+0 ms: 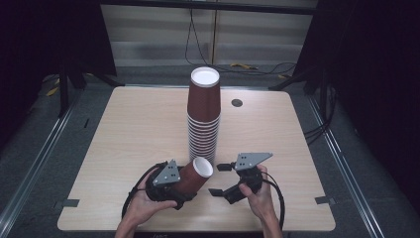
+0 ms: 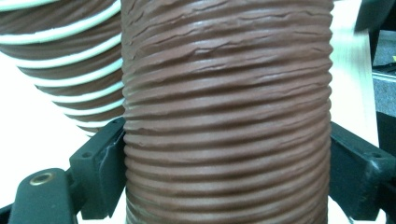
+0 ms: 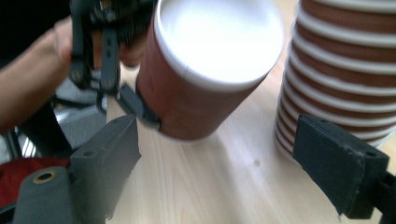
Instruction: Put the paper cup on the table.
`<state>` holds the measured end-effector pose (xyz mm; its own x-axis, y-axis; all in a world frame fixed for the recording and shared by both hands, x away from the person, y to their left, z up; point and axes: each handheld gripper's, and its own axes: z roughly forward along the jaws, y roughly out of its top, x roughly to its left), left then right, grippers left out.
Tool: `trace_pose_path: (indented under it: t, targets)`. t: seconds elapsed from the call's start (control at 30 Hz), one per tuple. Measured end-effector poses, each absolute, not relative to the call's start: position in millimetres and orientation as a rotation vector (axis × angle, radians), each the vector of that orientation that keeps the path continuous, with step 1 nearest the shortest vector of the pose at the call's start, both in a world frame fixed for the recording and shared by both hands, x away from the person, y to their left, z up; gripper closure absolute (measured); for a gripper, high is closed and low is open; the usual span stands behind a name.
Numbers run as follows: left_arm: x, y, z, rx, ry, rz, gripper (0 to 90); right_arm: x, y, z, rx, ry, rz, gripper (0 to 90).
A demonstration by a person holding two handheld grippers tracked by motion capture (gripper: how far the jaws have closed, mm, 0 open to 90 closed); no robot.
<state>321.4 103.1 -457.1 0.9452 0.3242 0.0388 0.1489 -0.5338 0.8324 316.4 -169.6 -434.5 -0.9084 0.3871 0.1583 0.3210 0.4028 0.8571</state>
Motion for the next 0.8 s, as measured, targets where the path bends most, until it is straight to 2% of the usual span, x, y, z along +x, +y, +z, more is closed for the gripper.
trace_pose_path:
  t: [0.17, 0.37, 0.8]
  targets:
    - [323, 97, -455, 2.211, 0.292, 0.216, 13.4, 317, -165, -439, 0.622, 2.654, 1.408, 14.6]
    - [326, 92, -453, 2.286, 0.245, 0.214, 13.5, 318, -165, -439, 0.603, 2.690, 1.373, 17.1]
    - [328, 79, -448, 2.384, 0.192, 0.224, 13.6, 327, -165, -437, 0.608, 2.798, 1.308, 16.7]
